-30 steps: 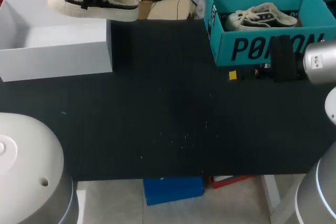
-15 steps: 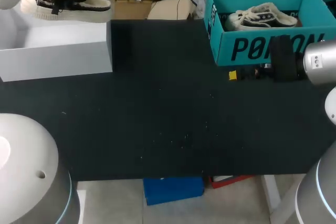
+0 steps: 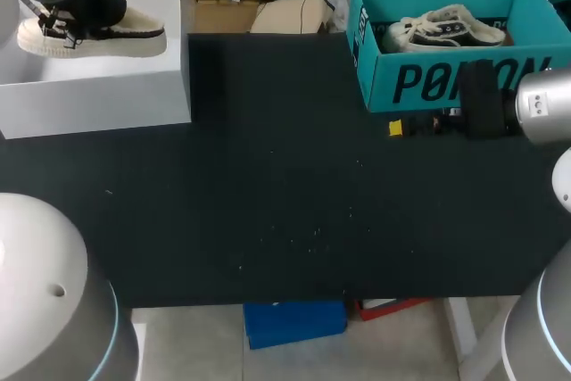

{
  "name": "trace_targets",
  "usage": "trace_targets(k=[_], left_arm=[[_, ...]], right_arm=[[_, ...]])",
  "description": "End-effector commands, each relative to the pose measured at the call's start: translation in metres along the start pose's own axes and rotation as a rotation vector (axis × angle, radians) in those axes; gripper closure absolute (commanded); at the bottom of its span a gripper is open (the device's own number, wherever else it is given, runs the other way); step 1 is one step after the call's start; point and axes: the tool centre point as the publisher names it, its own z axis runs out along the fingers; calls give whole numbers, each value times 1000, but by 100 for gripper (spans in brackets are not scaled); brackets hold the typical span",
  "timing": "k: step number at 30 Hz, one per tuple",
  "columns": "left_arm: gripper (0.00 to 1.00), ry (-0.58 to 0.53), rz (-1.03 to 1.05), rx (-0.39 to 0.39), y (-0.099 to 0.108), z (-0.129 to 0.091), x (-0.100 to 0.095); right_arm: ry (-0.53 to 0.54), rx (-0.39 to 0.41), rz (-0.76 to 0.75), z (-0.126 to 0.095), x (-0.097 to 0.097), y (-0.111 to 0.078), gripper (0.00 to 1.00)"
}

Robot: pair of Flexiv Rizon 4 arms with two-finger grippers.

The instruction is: Take the shoe out of the shoebox, open the shoe tongue, remove and reinsert the insole, then place the shoe into the shoebox

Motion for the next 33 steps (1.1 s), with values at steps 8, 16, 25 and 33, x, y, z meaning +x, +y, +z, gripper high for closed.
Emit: trace_targets(k=[8, 16, 25, 33], left_arm=[[100, 26, -29, 24, 19, 50, 14], [100, 72, -43, 23, 20, 73, 22], [100, 139, -55, 25, 17, 96, 38], [56, 172, -49, 23, 13, 77, 37]], right_arm=[[-1, 2, 1, 1, 0, 1, 0], [-1, 2, 1, 1, 0, 1, 0], [-1, 2, 1, 1, 0, 1, 0], [-1, 2, 1, 1, 0, 1, 0]])
